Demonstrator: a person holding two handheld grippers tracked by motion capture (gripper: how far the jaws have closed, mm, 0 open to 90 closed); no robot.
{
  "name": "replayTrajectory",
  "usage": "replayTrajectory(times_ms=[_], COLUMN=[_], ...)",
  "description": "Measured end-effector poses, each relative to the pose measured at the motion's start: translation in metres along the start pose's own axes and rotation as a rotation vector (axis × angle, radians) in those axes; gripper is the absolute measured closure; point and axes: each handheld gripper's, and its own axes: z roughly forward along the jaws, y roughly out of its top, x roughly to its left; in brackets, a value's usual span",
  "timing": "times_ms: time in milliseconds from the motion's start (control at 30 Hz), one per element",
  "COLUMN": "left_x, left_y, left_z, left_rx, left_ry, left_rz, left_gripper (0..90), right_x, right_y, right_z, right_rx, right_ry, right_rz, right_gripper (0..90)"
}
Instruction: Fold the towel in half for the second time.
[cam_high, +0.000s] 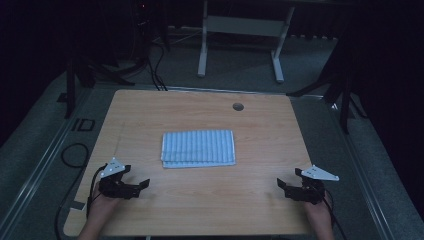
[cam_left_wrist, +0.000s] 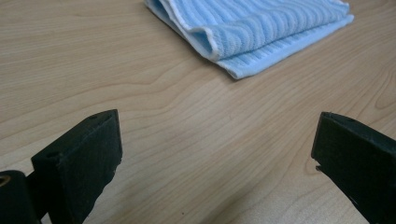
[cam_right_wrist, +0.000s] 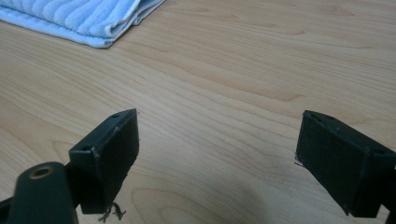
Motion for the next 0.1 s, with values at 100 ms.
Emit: replayTrajectory(times_ms=[100], left_x=[-0.0001], left_y=[-0.0005], left_z=[0.0003], left_rx=[0.002], left_ry=[-0.002], left_rz=[-0.001], left_gripper=[1.8], right_x=[0.0005], right_y=[-0.0003], right_z=[0.0013], right_rx=[0.011], right_ry=[-0.002], right_rz=[-0.002], right_gripper=[12.9])
